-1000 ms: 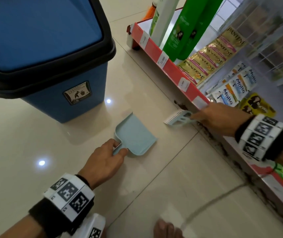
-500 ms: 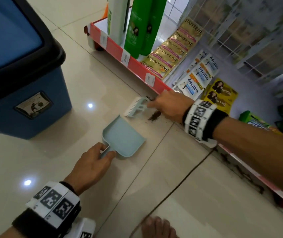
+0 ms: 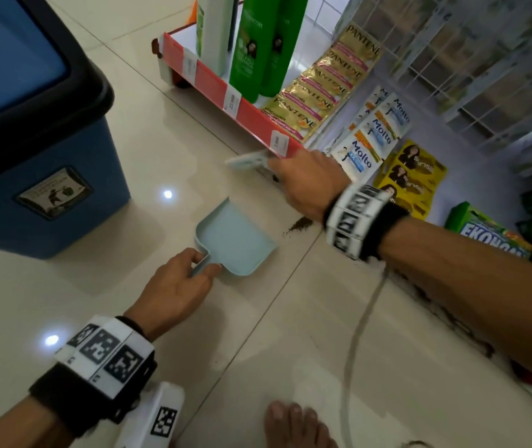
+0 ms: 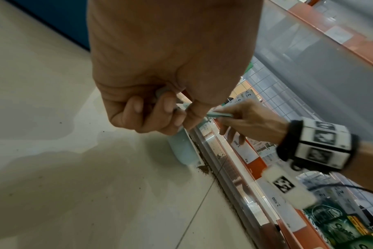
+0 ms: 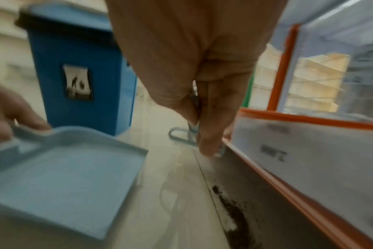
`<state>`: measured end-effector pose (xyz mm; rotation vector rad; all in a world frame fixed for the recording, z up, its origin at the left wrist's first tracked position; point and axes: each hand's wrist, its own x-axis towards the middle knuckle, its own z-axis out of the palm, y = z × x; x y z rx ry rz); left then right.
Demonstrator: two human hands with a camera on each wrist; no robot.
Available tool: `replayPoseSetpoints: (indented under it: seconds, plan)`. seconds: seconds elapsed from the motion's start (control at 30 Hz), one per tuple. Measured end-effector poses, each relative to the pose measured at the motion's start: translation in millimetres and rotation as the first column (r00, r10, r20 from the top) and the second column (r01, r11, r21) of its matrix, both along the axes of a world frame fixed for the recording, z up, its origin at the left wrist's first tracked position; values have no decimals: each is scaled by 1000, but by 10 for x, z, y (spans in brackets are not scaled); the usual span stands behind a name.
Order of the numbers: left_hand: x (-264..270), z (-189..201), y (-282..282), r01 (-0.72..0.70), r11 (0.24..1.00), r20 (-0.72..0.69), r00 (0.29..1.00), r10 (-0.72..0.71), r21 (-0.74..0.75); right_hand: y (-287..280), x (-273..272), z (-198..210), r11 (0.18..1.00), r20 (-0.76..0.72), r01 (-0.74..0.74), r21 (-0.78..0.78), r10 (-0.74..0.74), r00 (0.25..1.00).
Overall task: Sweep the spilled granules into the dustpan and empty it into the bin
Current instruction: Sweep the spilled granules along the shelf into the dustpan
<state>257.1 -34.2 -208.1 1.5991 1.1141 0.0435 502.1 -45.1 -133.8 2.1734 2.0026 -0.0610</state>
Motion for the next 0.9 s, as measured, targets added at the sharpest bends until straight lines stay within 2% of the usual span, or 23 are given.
replayPoseSetpoints:
  seconds: [0.07,0.2,0.33,0.43,0.6,0.73,0.9]
  plan:
    - [27,-32,11,-6,1000,11,1000,6,-21,204,-116,-100,1000,56,22,-16,-22,998]
    - [110,-99,15,2,998,3,1000,-2,-57,301,-149,-207,987,73,135,-84,-129,989]
    - [207,-116,-10,12,998,1,1000,-12,-62,-19,-76,-225,961,149,205,-185,-178,973]
    - [247,-106,-17,16,998,-8,1000,-17,-58,-408,-51,-139,935,147,245,-256,-212,966]
    - [245,-83,-25,25,999,-21,999,-25,-39,-578,-78,85,958,113,250,-142,-235,965]
    - [227,-61,-34,28,999,-35,999,-30,-39,-194,-106,52,982,53,186,-18,-185,981]
    - [198,-41,-42,30,999,-39,999,-31,-28,196,-151,-167,990,98,136,-37,-132,986]
